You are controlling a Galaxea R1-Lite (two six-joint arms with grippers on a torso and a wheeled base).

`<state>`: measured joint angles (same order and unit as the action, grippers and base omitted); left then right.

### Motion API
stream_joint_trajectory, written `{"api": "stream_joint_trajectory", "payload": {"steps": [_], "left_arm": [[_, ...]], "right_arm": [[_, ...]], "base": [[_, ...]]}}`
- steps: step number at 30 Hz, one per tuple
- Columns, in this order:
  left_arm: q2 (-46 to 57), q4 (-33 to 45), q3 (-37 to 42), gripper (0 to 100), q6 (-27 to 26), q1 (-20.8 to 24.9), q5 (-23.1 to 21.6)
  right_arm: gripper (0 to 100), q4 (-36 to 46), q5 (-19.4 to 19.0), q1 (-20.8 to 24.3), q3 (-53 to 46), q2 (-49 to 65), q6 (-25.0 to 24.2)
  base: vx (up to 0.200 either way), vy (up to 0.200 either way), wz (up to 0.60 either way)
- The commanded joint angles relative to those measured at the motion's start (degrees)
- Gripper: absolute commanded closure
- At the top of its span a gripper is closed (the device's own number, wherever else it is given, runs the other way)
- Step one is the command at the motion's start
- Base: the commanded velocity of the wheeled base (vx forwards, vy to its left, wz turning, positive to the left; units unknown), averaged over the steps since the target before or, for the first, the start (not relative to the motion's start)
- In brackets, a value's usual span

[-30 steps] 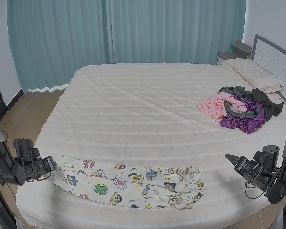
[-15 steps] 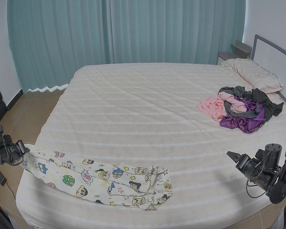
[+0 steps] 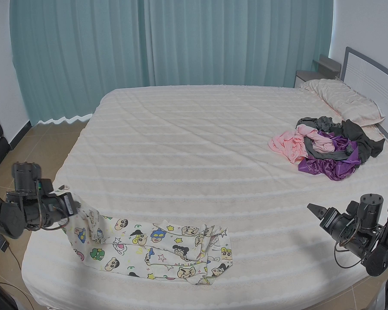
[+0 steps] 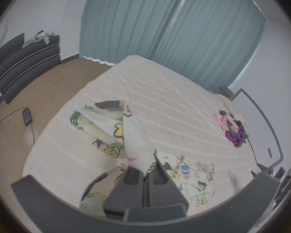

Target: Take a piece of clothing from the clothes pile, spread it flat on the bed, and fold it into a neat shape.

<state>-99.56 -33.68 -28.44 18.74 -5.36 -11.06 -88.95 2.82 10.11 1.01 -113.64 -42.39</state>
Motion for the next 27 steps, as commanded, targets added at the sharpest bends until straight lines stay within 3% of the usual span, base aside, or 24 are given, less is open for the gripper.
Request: {"api": "stream_joint_trajectory", "payload": {"steps": [1,4,6,7,10,15,19,27], "left_arm": [[1.6,-0.5,1.0,100,8.5,22.5,11.0],[-2.7,-0.7,-1.9,100,11.0,30.8,16.2],[-3.4,-0.8,-2.4,100,11.3,31.7,16.9],[-8.4,-1.1,-6.1,100,14.1,37.5,20.5],[-13.8,-1.1,-10.1,100,17.0,42.8,24.2],[-22.7,-2.0,-16.4,100,18.7,47.6,26.1],[-23.9,-3.7,-18.0,100,21.1,50.1,25.7],[-25.3,-8.6,-18.9,100,21.1,51.7,25.6]], "right_arm": [[0,-0.8,0.0,0.3,-0.9,-0.8,-0.1],[0,-0.8,-0.1,0.3,-0.8,-0.9,-0.1],[0,-0.8,-0.1,0.3,-0.8,-0.9,-0.1],[0,-0.8,-0.1,0.3,-0.8,-1.1,-0.1],[0,-0.8,0.0,0.3,-0.7,-1.9,-0.1],[0,-0.8,0.0,0.3,-0.6,-3.5,0.0],[0,-0.8,0.0,0.3,-0.6,-3.7,-0.1],[0,-0.8,-0.2,0.3,-0.5,-4.0,-0.1]], "base": [[0.000,0.000,0.00],[0.000,0.000,0.00],[0.000,0.000,0.00],[0.000,0.000,0.00],[0.000,0.000,0.00],[0.000,0.000,0.00],[0.000,0.000,0.00],[0.000,0.000,0.00]]}}
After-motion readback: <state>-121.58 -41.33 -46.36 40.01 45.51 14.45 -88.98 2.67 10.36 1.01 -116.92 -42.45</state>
